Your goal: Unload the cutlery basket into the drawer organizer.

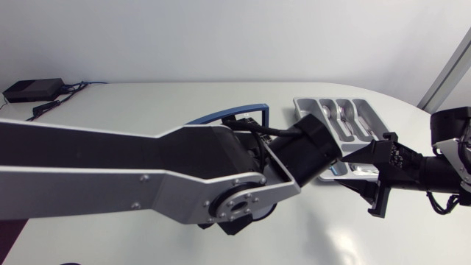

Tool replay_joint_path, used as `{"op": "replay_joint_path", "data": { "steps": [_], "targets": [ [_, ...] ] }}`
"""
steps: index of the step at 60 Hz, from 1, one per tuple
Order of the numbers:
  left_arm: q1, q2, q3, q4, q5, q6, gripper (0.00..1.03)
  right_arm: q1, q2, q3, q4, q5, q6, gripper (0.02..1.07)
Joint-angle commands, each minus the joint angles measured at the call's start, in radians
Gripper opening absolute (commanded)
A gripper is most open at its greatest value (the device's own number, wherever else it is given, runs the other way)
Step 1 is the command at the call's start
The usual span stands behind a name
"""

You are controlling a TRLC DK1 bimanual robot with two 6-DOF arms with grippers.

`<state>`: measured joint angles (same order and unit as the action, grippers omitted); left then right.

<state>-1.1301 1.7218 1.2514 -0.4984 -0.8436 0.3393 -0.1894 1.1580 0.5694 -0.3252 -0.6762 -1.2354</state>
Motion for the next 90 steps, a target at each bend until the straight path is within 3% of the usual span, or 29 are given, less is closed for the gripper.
{"op": "replay_joint_path", "data": {
  "steps": [1,8,14,20,26,32,38,42,55,69,90],
  "targets": [
    [-0.007,-0.071,-0.02,-0.008,-0.015,-0.017,0.93,0.088,-0.075,-0.029,-0.006,0.021,0.097,0.69],
    [0.0,-0.176,-0.052,-0.008,-0.006,0.029,0.93,0.255,-0.158,-0.046,0.0,0.096,0.197,0.69],
    [-0.002,-0.291,-0.086,-0.017,0.075,0.075,0.93,0.406,-0.187,-0.055,0.02,0.181,0.266,0.69],
    [0.003,-0.399,-0.106,-0.112,0.23,0.06,0.93,0.473,-0.176,-0.062,0.06,0.221,0.304,0.69],
    [0.016,-0.465,-0.142,-0.187,0.33,0.055,0.94,0.475,-0.161,-0.065,0.077,0.221,0.303,0.69],
    [0.073,-0.481,-0.181,-0.269,0.48,0.069,0.94,0.473,-0.158,-0.078,0.086,0.222,0.297,0.69],
    [0.158,-0.484,-0.244,-0.269,0.644,0.118,0.93,0.467,-0.167,-0.088,0.086,0.221,0.295,0.71],
    [0.188,-0.464,-0.267,-0.266,0.692,0.135,0.93,0.466,-0.179,-0.092,0.081,0.221,0.295,0.71],
    [0.227,-0.384,-0.353,-0.161,0.712,0.141,0.93,0.447,-0.213,-0.105,0.066,0.219,0.292,0.72],
    [0.331,-0.311,-0.417,-0.015,0.71,0.171,0.93,0.439,-0.247,-0.115,0.055,0.219,0.289,0.72],
    [0.46,-0.303,-0.461,0.175,0.624,0.29,0.94,0.441,-0.265,-0.123,0.051,0.219,0.29,0.72]
  ]
}}
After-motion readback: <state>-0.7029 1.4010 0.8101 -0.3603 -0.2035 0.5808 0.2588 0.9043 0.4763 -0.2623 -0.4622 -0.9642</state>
